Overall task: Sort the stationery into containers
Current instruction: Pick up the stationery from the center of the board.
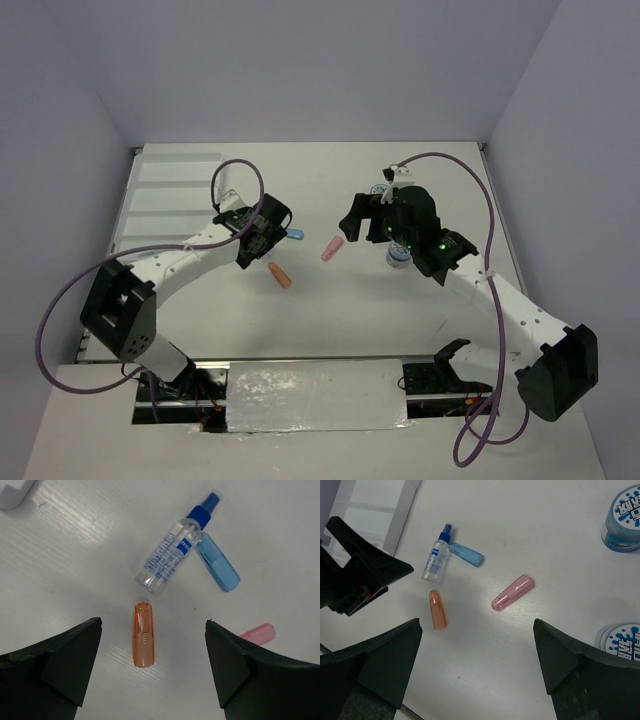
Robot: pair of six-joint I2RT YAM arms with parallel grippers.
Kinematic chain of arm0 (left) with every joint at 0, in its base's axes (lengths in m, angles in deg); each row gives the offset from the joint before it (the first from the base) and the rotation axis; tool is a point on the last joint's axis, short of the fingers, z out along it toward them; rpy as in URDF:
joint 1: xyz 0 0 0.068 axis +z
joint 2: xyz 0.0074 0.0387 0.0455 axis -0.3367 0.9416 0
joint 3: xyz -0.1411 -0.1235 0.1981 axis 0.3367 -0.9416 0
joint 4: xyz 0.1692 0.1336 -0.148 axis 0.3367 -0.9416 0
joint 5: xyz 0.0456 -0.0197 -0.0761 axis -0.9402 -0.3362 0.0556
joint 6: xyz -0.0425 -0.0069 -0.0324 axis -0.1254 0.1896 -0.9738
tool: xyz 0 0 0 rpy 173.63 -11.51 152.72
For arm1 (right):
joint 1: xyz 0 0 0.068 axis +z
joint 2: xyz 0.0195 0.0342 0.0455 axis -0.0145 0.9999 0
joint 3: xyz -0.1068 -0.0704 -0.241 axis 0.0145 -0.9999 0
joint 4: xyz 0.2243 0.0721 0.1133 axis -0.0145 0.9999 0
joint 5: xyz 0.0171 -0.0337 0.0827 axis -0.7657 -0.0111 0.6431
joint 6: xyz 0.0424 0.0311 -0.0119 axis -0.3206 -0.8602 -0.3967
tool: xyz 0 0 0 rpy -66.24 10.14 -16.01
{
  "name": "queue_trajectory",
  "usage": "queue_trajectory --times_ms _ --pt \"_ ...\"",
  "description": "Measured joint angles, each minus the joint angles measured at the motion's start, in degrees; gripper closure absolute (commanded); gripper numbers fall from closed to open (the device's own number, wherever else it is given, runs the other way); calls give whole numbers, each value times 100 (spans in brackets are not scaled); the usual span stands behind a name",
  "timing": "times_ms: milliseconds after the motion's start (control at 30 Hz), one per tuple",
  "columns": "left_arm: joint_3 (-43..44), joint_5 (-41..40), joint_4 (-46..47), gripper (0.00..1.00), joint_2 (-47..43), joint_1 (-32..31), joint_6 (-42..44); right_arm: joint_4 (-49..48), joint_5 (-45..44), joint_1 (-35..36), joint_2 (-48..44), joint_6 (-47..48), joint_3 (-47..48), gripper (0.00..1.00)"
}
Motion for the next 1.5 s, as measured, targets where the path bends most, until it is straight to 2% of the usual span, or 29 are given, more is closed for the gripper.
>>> queue_trajectory --times_ms 200,300,400,600,733,833,967,1000,1100,1133,1200,1233,1333,1500 --pt "48 195 -15 13 643 -57 2 68 0 0 -103 0 -13 0" --pt "55 313 -4 27 820 -116 11 68 24 0 -103 0 -20 0" --pt "57 424 9 33 940 -162 46 61 52 0 -103 -2 -22 0" --pt "59 619 33 32 1224 -197 166 35 105 0 -98 -11 -55 0" --pt "59 691 83 36 1333 -197 186 20 162 0 -92 -22 -55 0" --pt "59 752 184 45 1502 -195 203 -13 186 0 -92 -22 -57 0" --pt "59 852 289 50 1676 -216 323 -20 199 0 -92 -22 -63 0" --pt "59 868 313 59 1676 -225 328 -22 199 0 -92 -22 -63 0" --pt "50 885 367 74 1672 -267 334 -28 201 0 -92 -22 -63 0" --pt "24 892 413 84 1648 -282 343 -28 201 0 -92 -22 -63 0" --pt "-83 929 492 88 1556 -328 341 -28 201 0 -92 -22 -63 0" --pt "-157 953 520 95 1493 -372 341 -31 201 0 -92 -20 -63 0" --pt "-391 1021 463 99 1172 -621 337 -31 199 0 -92 -20 -63 0" --pt "-525 964 293 99 20 -962 339 -39 208 0 -92 -22 -63 0"
